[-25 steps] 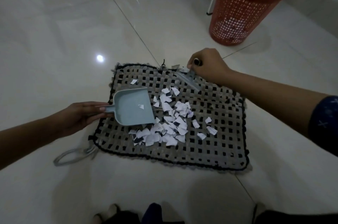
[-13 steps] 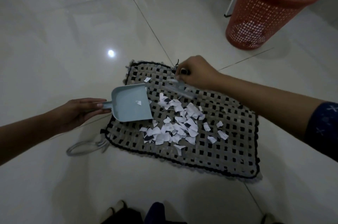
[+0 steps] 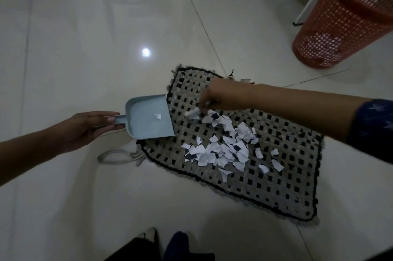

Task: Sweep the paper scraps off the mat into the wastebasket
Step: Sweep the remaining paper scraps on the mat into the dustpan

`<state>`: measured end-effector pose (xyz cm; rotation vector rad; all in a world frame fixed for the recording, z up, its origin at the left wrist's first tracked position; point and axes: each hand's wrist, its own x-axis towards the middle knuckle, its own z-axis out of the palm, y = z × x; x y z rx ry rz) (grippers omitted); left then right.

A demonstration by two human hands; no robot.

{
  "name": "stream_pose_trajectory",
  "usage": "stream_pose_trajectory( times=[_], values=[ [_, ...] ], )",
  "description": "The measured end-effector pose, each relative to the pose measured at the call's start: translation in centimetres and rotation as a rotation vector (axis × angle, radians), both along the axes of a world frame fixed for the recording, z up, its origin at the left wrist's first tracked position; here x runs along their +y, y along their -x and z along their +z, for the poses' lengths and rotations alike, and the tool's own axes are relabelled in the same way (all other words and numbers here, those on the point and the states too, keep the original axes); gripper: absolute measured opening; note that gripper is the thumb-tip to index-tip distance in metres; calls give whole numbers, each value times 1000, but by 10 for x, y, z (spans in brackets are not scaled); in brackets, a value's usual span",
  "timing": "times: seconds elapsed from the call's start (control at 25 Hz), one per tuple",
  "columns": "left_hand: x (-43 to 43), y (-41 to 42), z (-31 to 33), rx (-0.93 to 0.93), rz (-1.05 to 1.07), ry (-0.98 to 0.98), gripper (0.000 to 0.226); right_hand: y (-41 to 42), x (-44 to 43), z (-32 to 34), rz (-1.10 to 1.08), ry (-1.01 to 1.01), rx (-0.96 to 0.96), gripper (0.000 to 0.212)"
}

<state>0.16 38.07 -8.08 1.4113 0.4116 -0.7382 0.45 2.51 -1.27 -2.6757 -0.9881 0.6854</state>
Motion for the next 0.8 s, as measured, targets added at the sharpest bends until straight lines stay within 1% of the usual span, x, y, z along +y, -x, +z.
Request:
stream_pose_trajectory(
  times=[0.04,0.12,0.24,0.32,0.4,0.48,0.6,0.68,0.72,0.8],
  values=[
    [-2,0,0,2,-5,4,41,10,-8,8,53,22,56,17],
    [-6,-2,-2,15,-25,19,41,21,-25,22,53,8,86,19],
    [-10,-4,-7,33,-45,32,38,3,-28,27,-51,-81,-32,19],
    [-9,-6,-8,38,-64,19,38,-13,-15,19,-50,-80,-92,20],
    [-7,-6,-9,42,-83,5,38,-14,-2,4,-14,-12,-76,21],
    [-3,-3,-10,42,-104,-9,38,6,0,-5,77,77,-42,23],
    [0,7,-11,47,-122,-22,39,42,-17,1,149,117,0,22],
    [-2,13,-11,46,-119,-27,38,55,-29,10,52,81,-53,20],
    [-2,15,-11,45,-115,-22,37,58,-31,12,-50,22,-121,19],
    [-1,18,-13,46,-99,-7,34,62,-24,15,-375,-191,-231,18]
  ],
)
